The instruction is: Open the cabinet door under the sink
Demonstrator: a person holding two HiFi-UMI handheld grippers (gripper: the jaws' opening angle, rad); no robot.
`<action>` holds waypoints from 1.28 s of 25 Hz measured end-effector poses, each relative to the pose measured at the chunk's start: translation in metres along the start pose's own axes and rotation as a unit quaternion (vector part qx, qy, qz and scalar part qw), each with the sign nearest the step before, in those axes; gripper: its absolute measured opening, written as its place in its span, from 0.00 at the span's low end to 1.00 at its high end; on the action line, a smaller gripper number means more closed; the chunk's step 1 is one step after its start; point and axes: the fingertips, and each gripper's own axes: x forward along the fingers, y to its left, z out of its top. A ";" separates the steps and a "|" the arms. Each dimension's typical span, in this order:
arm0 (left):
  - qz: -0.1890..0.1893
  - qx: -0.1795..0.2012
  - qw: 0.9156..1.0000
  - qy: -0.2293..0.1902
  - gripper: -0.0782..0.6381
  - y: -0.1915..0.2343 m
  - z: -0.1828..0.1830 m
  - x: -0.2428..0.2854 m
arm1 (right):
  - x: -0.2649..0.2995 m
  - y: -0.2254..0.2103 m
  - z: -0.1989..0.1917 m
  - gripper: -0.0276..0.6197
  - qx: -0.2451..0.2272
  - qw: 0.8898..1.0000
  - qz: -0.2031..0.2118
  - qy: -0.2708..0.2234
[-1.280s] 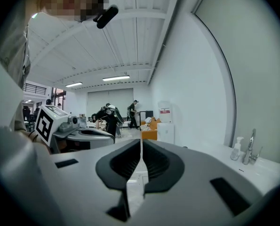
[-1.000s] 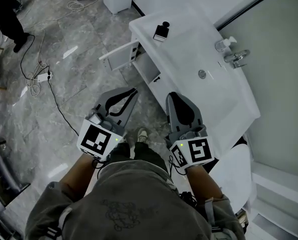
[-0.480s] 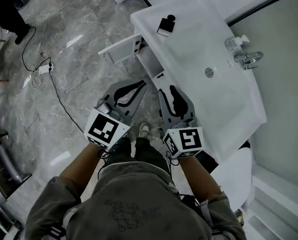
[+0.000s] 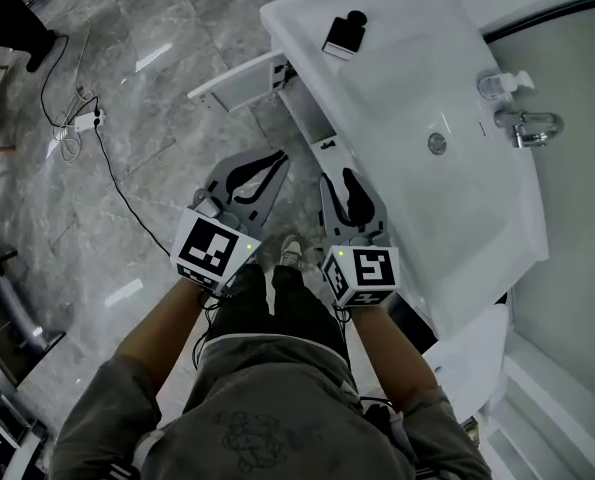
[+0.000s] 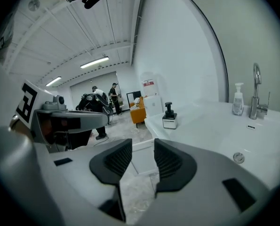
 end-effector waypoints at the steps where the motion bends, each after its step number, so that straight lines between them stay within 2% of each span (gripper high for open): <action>1: -0.001 0.000 1.000 0.003 0.15 0.002 -0.006 0.005 | 0.005 -0.003 -0.006 0.25 0.000 1.000 -0.002 0.004; 8: 0.005 -0.010 1.000 0.023 0.15 0.016 -0.053 0.036 | 0.035 -0.021 -0.055 0.25 0.010 1.000 -0.007 0.021; 12: 0.002 -0.008 1.000 0.017 0.15 0.017 -0.081 0.051 | 0.052 -0.034 -0.088 0.25 -0.012 1.000 -0.015 0.021; 21: -0.009 -0.047 0.999 0.026 0.15 0.023 -0.154 0.085 | 0.096 -0.064 -0.168 0.25 -0.034 0.998 -0.030 0.035; 25: -0.004 -0.051 0.998 0.031 0.15 0.033 -0.185 0.100 | 0.118 -0.083 -0.197 0.25 -0.023 0.998 -0.037 0.045; 32: -0.022 -0.040 0.998 0.044 0.15 0.037 -0.234 0.125 | 0.155 -0.114 -0.249 0.25 0.002 0.996 -0.062 0.070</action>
